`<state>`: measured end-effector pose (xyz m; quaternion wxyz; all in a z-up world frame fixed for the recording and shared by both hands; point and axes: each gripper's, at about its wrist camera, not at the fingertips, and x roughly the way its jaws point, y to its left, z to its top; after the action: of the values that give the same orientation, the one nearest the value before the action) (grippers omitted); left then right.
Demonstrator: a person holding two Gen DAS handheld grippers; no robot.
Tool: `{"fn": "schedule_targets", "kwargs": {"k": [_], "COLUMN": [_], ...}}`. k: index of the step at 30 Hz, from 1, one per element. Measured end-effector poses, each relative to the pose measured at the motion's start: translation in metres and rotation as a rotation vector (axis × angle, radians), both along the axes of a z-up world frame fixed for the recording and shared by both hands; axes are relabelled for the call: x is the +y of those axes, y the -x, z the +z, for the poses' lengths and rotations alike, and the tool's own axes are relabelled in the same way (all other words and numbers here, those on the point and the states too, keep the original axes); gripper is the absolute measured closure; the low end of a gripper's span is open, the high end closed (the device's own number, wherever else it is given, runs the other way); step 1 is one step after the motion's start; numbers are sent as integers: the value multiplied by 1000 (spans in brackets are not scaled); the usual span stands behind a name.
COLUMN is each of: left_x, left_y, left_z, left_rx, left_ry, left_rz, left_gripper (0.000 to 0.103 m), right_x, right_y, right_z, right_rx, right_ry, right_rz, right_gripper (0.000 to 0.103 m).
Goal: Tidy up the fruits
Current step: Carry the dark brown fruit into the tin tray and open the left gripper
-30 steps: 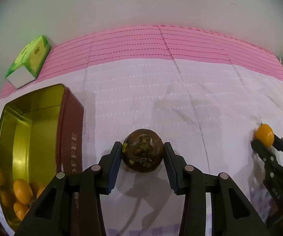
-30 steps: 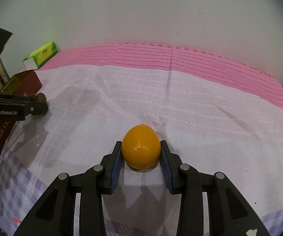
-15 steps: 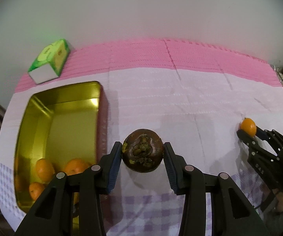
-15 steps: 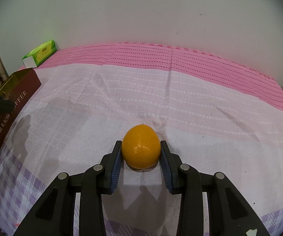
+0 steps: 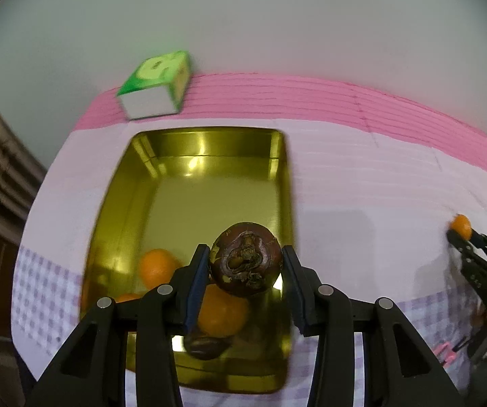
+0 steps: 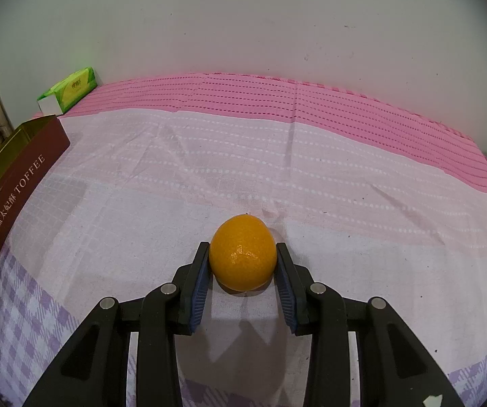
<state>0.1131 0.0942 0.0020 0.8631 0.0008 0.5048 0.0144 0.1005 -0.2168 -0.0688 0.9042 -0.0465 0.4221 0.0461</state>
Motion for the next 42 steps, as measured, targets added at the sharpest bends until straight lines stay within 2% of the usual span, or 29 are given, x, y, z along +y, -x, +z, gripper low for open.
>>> {"fn": "schedule_targets", "kwargs": {"k": [12,23,42], "left_x": [47,57,65], "left_y": [0,-1,-4], "left_z": [-15,-33,-37], "left_rx": [19,57,97], "left_ry": [-18,-30,-56], "left_rz": [87,105,116], "left_gripper": [60,60,59], "right_x": [0,0,0], "right_y": [0,0,0], "right_z": [0,0,0], "right_rx": [-1,-2,-2], "right_ry": [7,9,10], "right_rz": [-1,-1,-1], "right_gripper": [69,69,69]}}
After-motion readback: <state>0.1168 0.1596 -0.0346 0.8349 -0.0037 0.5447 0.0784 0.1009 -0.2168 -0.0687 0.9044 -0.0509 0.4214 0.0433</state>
